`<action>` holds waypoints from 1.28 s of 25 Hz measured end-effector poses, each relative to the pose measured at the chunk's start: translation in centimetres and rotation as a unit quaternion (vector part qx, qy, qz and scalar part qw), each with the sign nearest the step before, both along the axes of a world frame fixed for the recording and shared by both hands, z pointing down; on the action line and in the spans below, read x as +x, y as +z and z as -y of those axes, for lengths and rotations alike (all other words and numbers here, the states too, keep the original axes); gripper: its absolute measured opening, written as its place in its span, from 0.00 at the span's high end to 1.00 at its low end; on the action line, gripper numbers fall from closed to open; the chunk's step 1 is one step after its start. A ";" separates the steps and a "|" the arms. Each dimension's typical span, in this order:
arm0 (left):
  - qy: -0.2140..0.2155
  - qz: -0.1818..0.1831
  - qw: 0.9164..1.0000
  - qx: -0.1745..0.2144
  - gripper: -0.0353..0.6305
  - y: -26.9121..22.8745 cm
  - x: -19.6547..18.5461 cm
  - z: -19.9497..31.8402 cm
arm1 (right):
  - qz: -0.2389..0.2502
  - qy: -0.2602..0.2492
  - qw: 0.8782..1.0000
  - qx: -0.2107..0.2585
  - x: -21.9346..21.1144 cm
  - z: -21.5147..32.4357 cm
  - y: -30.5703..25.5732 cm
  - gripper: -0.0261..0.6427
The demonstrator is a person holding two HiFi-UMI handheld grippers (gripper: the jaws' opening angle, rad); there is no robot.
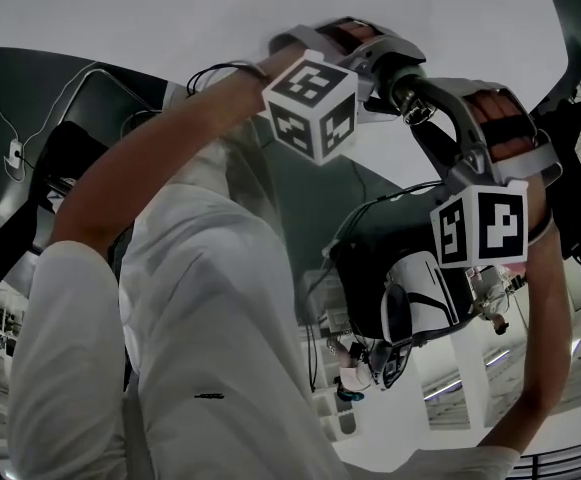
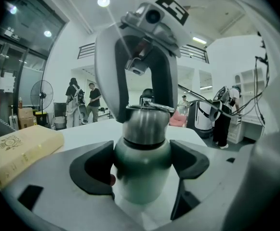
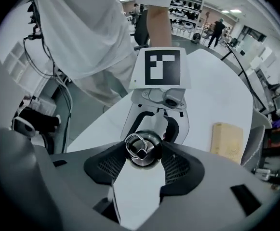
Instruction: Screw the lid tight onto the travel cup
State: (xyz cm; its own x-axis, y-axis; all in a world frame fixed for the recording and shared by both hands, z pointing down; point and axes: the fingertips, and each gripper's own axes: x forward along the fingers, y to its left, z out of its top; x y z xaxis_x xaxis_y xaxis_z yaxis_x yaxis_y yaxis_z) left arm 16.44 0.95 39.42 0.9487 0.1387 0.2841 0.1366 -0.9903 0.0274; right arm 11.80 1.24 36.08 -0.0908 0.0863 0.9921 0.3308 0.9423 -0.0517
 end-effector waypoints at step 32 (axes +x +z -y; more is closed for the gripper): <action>-0.007 -0.005 1.000 -0.008 0.42 0.1 -0.1 0.0 | 0.077 0.576 0.813 0.038 0.0 2.6 -1.7 0.53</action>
